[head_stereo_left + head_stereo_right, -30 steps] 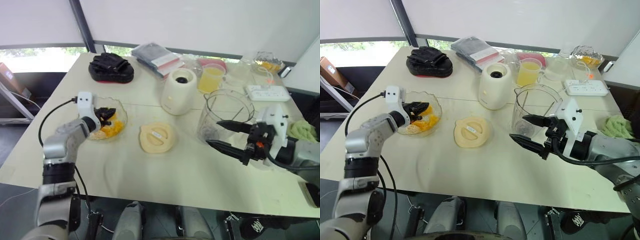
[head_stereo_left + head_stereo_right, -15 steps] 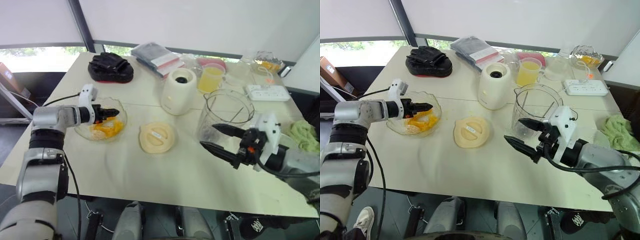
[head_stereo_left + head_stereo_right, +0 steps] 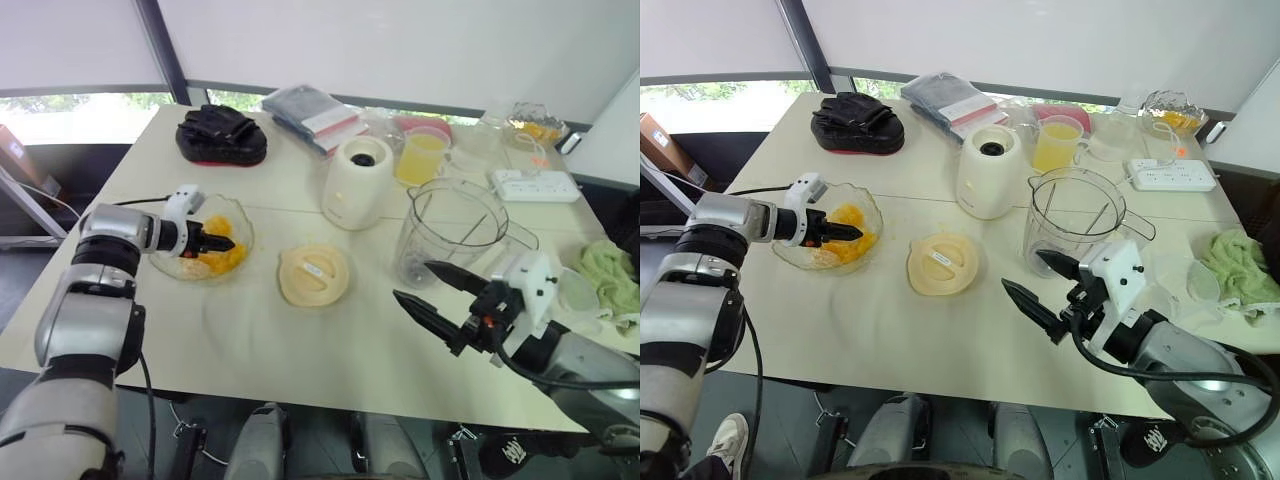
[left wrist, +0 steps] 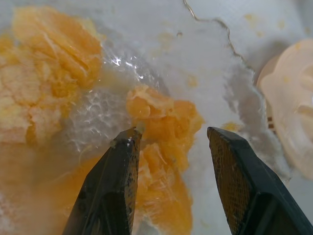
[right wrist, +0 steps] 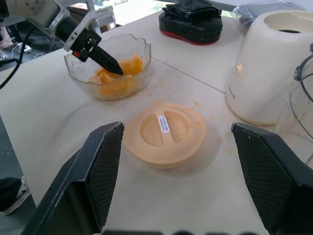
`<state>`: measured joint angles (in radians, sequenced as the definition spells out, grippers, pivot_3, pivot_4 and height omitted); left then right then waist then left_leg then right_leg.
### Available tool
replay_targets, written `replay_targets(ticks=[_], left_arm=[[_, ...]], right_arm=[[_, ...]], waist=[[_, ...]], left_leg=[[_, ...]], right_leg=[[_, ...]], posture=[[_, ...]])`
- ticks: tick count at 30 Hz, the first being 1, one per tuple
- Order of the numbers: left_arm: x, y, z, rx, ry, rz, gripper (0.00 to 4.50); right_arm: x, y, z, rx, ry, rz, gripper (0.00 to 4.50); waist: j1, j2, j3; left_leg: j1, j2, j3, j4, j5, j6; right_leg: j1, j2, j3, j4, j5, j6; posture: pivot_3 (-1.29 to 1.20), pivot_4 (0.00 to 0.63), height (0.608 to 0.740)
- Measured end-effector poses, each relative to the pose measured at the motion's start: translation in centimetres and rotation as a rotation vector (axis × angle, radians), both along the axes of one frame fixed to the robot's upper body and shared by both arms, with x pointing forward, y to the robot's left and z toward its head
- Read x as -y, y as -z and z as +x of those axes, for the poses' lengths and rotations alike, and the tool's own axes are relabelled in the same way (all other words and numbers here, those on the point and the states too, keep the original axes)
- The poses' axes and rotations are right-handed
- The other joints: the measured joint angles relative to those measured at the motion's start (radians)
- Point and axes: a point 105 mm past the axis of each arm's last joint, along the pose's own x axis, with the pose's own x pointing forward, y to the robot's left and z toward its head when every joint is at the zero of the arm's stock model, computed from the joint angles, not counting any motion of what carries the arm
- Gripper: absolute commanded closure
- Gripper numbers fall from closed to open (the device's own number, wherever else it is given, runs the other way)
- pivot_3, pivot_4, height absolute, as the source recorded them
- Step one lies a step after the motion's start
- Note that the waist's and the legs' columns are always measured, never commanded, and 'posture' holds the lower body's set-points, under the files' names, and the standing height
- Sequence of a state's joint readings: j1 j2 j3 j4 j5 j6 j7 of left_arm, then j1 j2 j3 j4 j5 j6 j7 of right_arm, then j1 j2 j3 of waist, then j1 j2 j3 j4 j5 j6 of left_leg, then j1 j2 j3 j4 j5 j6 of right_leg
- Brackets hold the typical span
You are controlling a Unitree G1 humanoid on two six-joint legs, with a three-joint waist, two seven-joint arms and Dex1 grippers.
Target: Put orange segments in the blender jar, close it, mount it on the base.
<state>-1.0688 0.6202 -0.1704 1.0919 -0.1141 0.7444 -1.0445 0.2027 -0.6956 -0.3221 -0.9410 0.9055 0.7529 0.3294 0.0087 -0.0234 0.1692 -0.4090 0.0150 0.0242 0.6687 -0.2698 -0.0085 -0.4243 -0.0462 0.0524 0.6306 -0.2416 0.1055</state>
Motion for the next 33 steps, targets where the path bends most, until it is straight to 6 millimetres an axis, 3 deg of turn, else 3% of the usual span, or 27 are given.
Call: replay_targets(ticks=[14,33], left_arm=[[1.1,1.3,0.3,0.022,0.063,0.023,2.27],[2.2,2.6,1.4,0.07,0.019,0.095,2.27]], right_arm=[[0.0,0.0,-0.2,0.0,0.03,-0.003,0.81],[0.1,-0.9,-0.1,0.022,-0.001,-0.038,0.81]], waist=[[0.001,0.0,0.0],[0.002,0.0,-0.001]], left_leg=[[0.0,0.0,0.0,0.0,0.0,0.0],[0.001,0.0,0.0,0.0,0.0,0.0]], right_leg=[[0.0,0.0,0.0,0.0,0.002,0.003],[0.0,0.0,0.0,0.001,0.002,0.003]], posture=[[0.0,0.15,0.74],[0.0,0.15,0.74]])
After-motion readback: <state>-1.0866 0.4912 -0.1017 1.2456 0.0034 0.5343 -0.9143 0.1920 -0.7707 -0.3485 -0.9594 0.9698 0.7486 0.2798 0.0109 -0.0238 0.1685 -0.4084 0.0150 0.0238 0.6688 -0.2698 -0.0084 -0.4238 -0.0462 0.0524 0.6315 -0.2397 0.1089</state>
